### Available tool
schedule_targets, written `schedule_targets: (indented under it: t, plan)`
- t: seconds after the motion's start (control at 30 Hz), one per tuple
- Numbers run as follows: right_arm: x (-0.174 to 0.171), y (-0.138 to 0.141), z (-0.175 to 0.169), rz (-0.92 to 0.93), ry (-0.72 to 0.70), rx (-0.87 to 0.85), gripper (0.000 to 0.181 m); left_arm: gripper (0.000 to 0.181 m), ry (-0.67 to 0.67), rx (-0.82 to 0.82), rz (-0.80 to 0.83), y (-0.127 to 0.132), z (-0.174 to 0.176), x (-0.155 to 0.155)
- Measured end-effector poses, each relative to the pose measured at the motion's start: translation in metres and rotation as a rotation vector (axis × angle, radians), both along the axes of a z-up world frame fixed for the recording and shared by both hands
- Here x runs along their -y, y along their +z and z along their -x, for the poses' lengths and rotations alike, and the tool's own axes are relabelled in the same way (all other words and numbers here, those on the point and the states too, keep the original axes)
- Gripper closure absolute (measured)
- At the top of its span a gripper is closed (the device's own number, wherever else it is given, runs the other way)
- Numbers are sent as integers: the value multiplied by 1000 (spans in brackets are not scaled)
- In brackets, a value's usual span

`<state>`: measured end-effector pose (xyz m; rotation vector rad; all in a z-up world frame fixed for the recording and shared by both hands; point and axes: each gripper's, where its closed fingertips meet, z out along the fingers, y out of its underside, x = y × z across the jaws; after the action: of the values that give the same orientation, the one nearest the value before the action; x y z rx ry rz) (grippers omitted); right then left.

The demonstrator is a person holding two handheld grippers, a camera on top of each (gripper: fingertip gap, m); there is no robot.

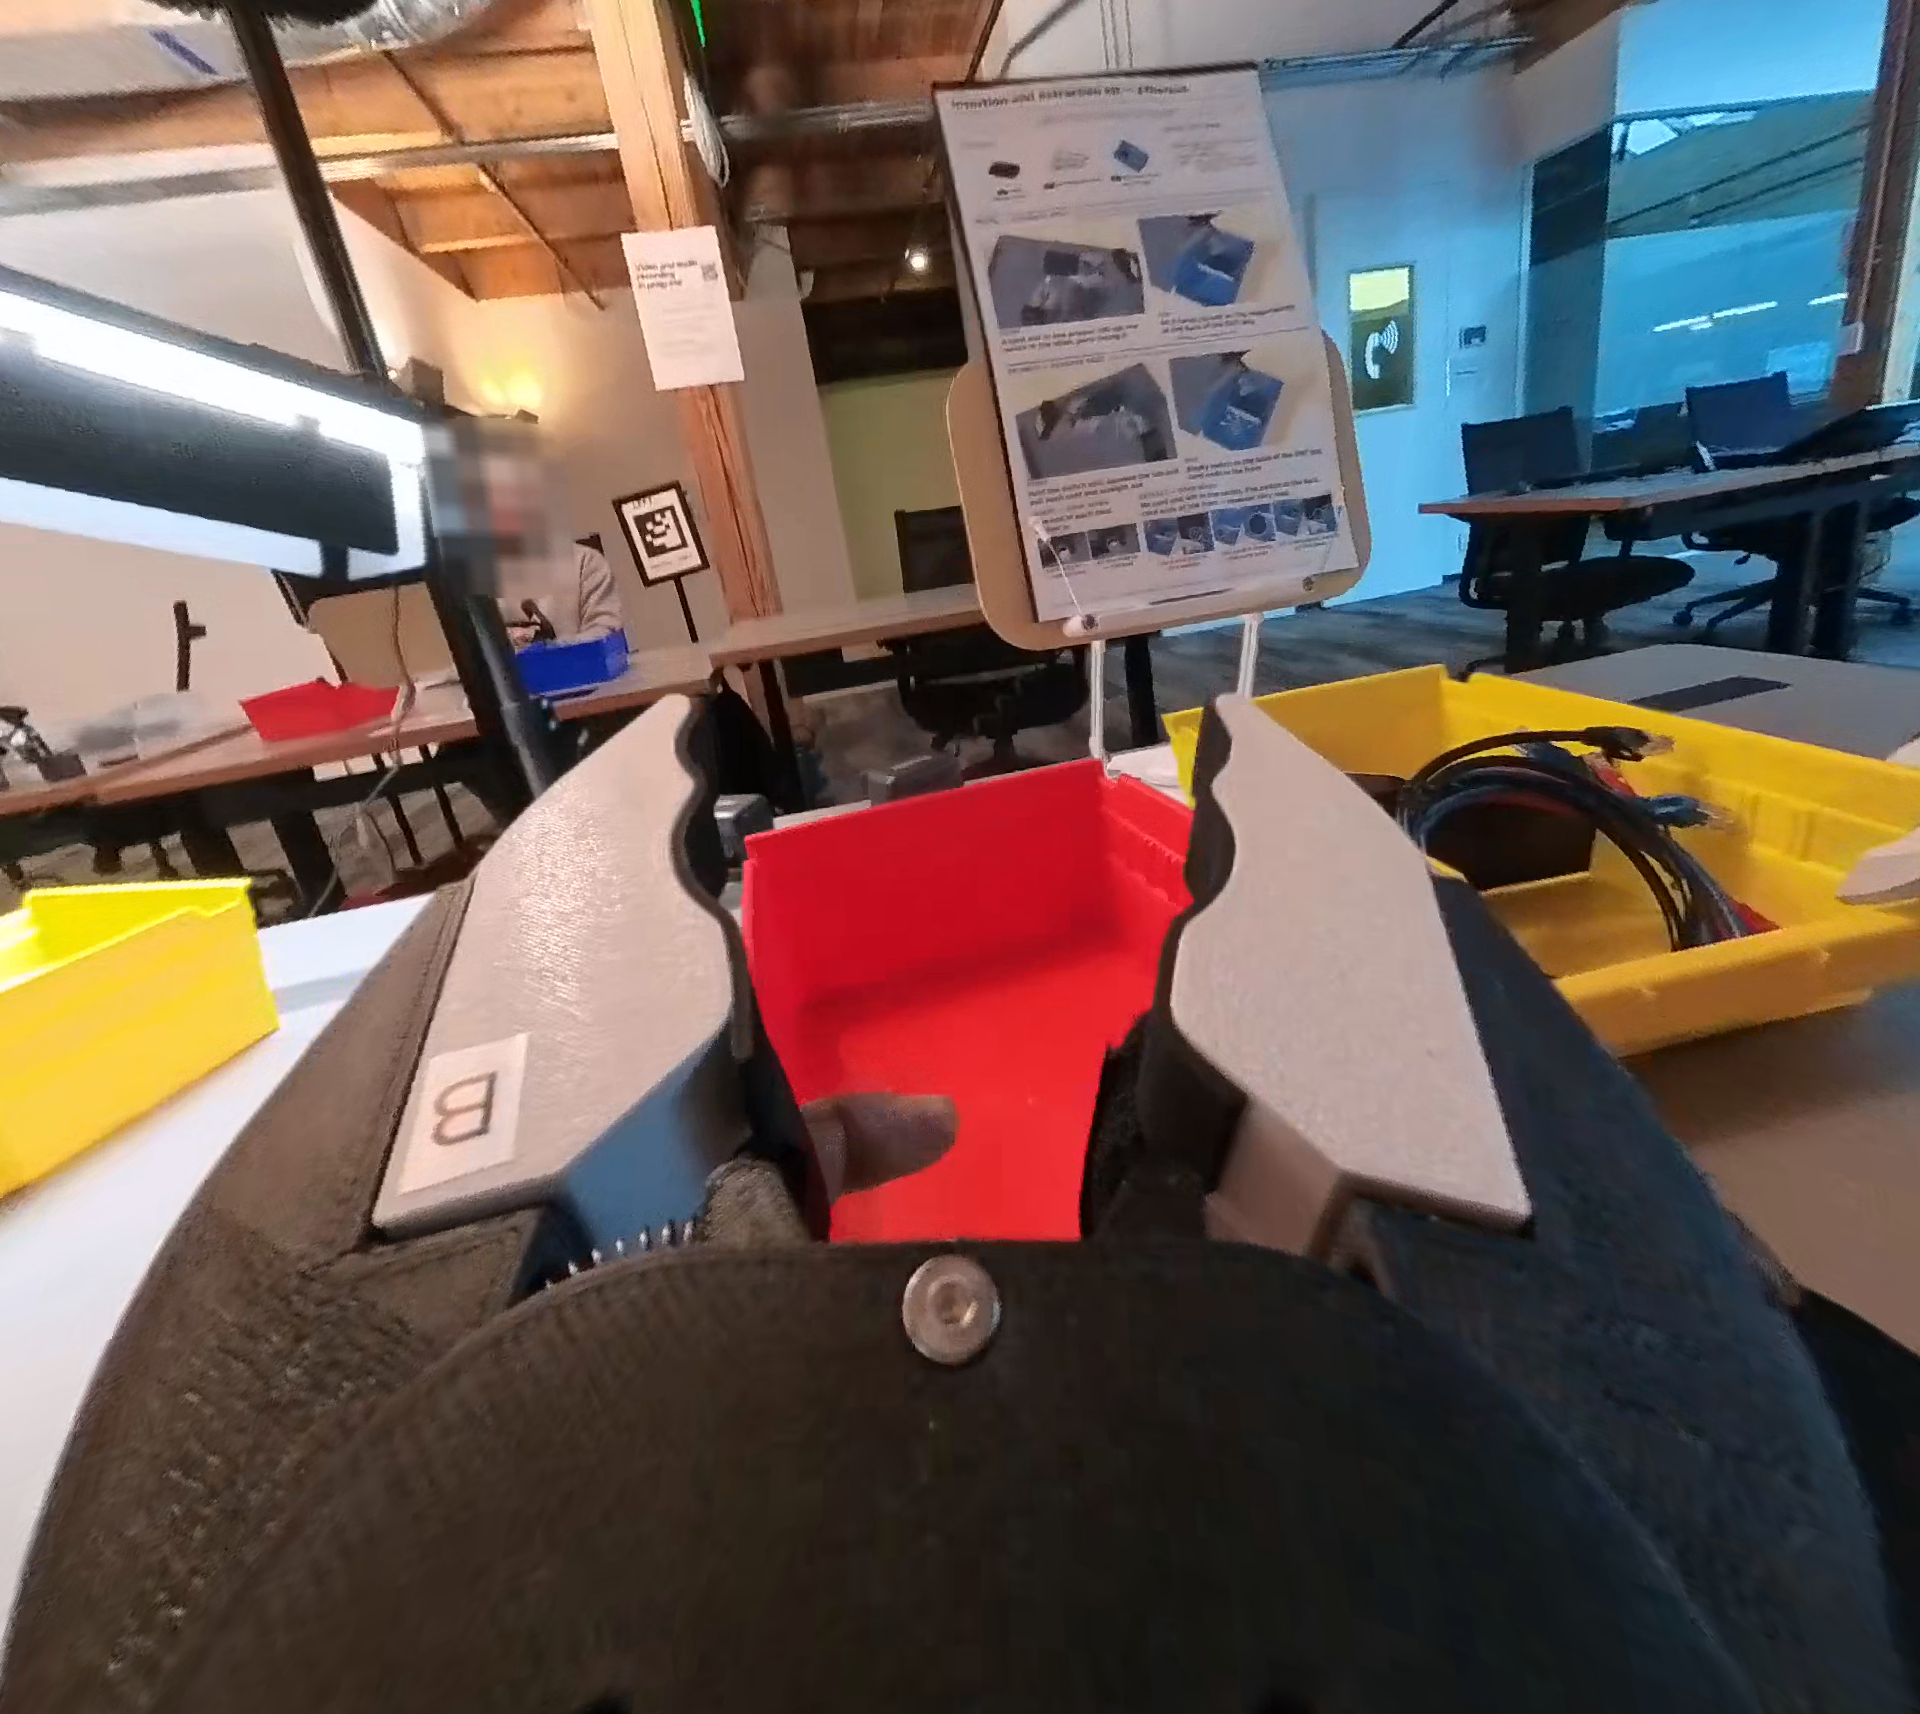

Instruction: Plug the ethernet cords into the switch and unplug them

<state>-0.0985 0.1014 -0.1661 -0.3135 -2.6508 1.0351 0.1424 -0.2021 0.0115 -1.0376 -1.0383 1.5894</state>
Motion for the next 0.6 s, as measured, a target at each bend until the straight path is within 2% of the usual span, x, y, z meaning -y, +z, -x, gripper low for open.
schedule_targets:
  t: [0.4,0.5,0.6]
  plan:
    - [32,0,0,1,53,-44,151,97,60,131,-12,-7,-53,32]
    - [40,0,0,8,69,-49,151,97,89,147,-20,-12,-61,41]
    - [48,0,2,14,77,-57,152,98,61,210,-30,-26,-59,43]
